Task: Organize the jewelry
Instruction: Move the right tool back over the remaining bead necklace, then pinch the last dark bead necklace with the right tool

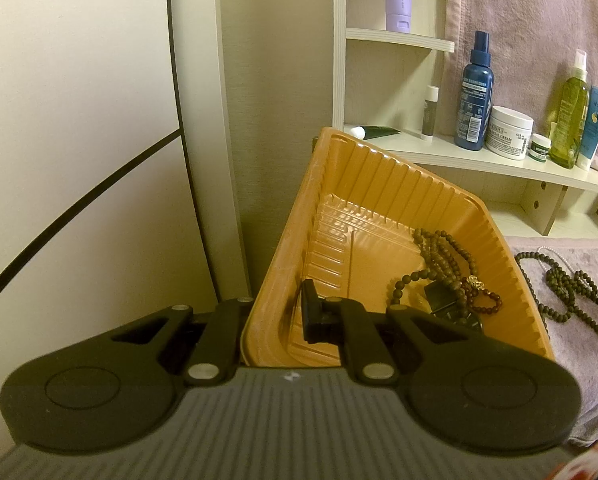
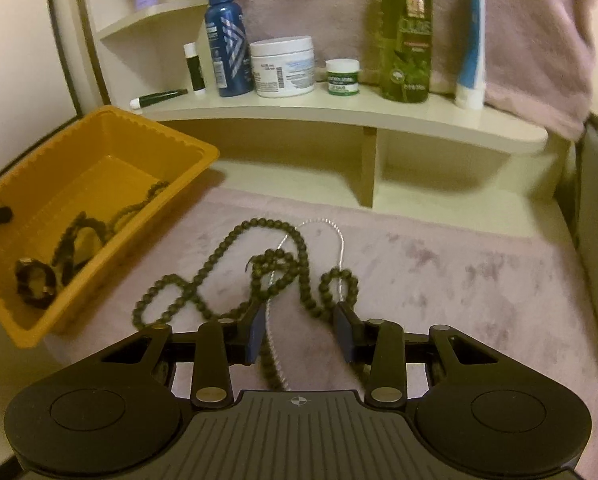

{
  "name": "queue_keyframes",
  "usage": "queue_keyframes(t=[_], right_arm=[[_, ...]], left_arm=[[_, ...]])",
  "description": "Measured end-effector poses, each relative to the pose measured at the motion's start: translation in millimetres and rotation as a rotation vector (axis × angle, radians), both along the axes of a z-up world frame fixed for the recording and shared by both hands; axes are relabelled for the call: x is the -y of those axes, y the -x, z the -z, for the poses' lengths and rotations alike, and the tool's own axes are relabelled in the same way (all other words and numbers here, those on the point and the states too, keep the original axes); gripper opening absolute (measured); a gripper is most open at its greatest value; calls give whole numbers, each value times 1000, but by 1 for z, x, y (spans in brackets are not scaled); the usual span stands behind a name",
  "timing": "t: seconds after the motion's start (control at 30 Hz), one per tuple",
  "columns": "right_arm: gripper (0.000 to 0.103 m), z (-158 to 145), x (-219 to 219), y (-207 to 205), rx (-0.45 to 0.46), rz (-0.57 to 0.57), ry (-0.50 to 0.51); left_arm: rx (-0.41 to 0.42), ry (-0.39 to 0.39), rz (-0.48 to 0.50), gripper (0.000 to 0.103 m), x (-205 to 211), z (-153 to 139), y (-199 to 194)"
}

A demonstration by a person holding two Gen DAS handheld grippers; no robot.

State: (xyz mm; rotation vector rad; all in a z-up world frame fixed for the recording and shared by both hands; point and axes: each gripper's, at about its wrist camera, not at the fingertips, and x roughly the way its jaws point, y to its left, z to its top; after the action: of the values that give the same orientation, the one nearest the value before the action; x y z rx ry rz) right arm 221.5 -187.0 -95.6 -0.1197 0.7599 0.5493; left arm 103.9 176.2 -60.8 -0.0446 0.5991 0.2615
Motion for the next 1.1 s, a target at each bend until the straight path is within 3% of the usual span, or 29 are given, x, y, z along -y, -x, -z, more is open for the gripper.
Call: queue_keyframes(t=[0.23, 0.4, 0.43, 0.57, 0.8, 0.9, 1.0, 1.1], right_arm=[[37, 13, -18, -15, 50, -94, 94], [19, 31, -27, -21, 63, -124, 186], [7, 31, -25, -23, 48, -129, 162], [7, 23, -25, -21, 53, -117, 131], [7, -16, -39, 3, 8, -144, -113], [7, -10, -54, 13, -19, -156, -102], [7, 8, -57, 9, -78, -84, -64], [15, 15, -50, 4, -93, -25, -32]], left_arm=[[0, 2, -1, 10, 0, 0, 0], [-1, 2, 0, 10, 0, 0, 0], [-1, 2, -1, 10, 0, 0, 0], [-3, 4, -3, 10, -1, 1, -1], [-3, 5, -3, 10, -1, 1, -1], [-4, 4, -2, 10, -1, 1, -1], [-5, 3, 2, 10, -1, 1, -1], [-5, 3, 3, 10, -1, 1, -1]])
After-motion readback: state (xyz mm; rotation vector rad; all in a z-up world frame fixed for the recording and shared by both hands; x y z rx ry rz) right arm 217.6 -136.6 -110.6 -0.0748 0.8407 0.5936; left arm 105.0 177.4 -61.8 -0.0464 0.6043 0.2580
